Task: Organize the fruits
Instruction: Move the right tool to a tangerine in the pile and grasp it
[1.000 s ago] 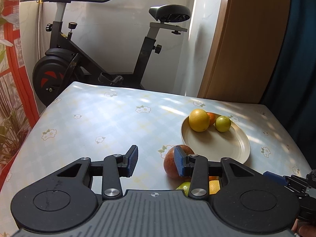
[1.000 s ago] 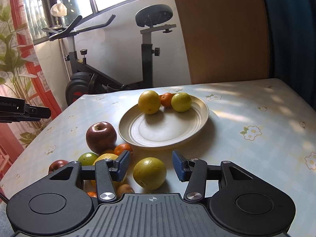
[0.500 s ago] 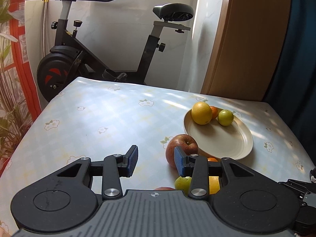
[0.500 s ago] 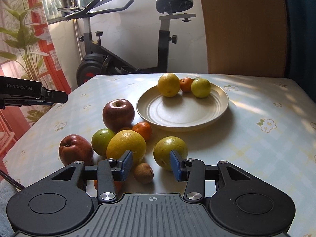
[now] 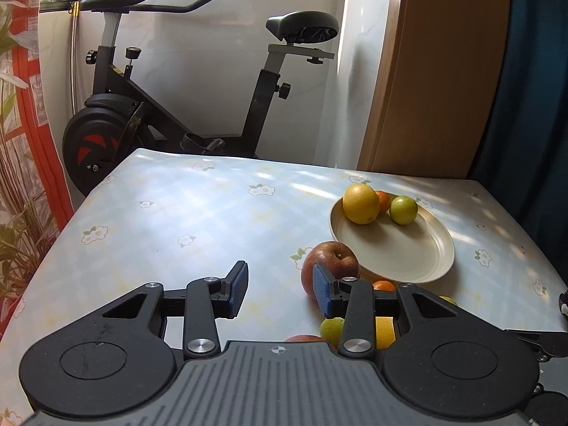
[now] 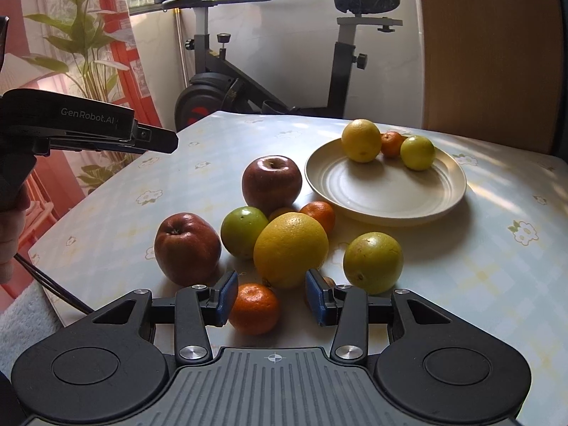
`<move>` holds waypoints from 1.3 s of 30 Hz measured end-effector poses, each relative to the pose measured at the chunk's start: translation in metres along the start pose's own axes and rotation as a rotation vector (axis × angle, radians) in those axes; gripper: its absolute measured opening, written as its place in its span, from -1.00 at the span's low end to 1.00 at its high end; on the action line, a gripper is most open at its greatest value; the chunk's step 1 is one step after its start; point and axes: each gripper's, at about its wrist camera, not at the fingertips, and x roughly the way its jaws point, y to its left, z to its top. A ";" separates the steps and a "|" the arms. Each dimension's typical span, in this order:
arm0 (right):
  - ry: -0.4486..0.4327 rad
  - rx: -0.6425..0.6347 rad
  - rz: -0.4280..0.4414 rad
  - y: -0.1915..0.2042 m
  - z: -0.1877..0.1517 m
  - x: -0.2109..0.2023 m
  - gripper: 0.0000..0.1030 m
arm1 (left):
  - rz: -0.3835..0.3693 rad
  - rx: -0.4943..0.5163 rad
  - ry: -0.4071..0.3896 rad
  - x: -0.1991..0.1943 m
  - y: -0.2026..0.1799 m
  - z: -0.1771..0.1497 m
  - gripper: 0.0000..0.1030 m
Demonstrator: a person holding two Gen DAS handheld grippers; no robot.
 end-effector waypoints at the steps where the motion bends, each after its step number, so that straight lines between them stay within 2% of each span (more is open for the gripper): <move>1: 0.007 -0.005 0.009 0.002 -0.001 0.001 -0.24 | 0.000 0.003 0.002 0.000 0.001 -0.001 -0.18; 6: 0.041 -0.017 0.050 0.008 -0.005 0.007 -0.24 | -0.002 -0.021 0.021 0.003 0.009 -0.002 -0.18; 17: 0.081 0.051 0.065 -0.001 -0.010 0.016 -0.24 | -0.049 -0.057 0.064 0.010 0.009 -0.006 -0.18; 23: 0.086 0.062 0.071 -0.002 -0.011 0.018 -0.33 | -0.050 -0.054 0.062 0.010 0.008 -0.006 -0.18; 39: 0.086 0.100 0.092 -0.007 -0.015 0.023 -0.32 | -0.062 -0.045 0.067 0.011 0.006 -0.008 -0.18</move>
